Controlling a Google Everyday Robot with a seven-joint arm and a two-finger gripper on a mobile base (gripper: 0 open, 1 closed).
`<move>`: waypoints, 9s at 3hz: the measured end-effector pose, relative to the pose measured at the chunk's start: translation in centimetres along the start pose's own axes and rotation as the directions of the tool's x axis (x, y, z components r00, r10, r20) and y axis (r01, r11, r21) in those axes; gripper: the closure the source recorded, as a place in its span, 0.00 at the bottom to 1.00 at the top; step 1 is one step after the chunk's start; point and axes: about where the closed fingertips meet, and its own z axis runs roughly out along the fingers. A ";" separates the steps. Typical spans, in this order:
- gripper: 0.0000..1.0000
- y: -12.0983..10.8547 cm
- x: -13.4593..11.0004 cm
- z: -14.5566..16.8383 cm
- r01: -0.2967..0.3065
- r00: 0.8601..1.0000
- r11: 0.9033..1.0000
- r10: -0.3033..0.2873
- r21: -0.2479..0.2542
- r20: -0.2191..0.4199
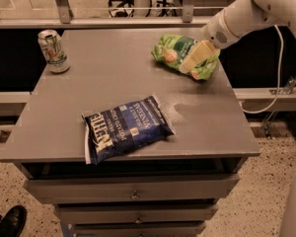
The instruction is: Move green rice chip bag near 7up can
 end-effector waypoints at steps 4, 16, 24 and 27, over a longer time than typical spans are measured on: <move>0.46 -3.3 -2.9 5.0 -0.135 0.990 0.990 0.136 -0.046 0.031; 0.60 2.1 -22.7 6.4 -0.345 0.880 0.938 0.312 0.032 0.357; 0.93 -0.5 -11.3 11.9 -0.294 0.928 0.951 0.261 0.096 0.265; 1.00 -2.4 -18.9 10.1 -0.365 0.866 0.930 0.323 0.041 0.382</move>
Offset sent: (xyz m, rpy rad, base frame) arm 0.0695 0.0156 -0.0318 0.0974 0.1099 -0.0935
